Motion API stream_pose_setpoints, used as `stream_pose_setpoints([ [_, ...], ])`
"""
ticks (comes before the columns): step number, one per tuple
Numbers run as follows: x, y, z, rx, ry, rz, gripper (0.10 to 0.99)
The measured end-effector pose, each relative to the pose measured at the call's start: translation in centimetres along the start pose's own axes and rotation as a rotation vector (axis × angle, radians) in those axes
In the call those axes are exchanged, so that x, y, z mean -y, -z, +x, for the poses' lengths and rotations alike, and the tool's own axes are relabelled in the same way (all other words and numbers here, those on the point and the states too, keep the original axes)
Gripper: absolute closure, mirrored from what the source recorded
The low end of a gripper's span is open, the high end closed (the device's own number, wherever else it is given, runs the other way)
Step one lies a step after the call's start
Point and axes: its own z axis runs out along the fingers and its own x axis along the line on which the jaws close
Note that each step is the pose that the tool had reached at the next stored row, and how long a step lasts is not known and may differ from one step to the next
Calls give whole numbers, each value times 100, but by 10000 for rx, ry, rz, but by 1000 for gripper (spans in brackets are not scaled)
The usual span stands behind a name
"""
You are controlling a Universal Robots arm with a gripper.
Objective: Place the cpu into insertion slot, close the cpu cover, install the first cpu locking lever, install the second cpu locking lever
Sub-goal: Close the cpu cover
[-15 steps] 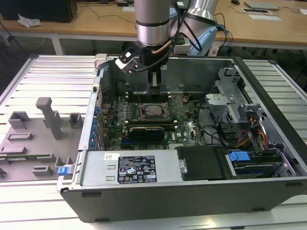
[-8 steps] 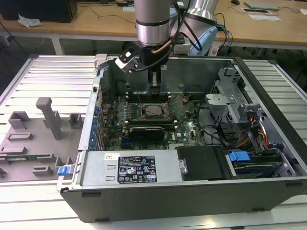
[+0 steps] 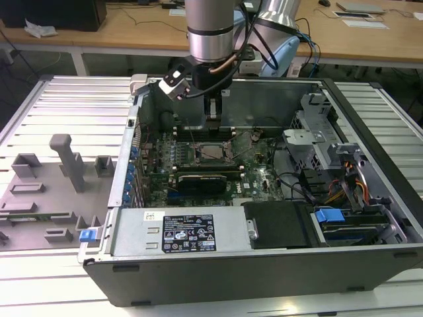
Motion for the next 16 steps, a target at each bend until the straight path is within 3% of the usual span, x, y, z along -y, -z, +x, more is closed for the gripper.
stream_pose_setpoints([
  [6, -228, -23, 15, 4, 1, 67, 980],
  [10, -426, -42, 28, 8, 4, 143, 980],
  [14, -782, -77, 52, 17, 8, 271, 980],
  [16, -866, -86, 58, 17, 8, 304, 980],
])
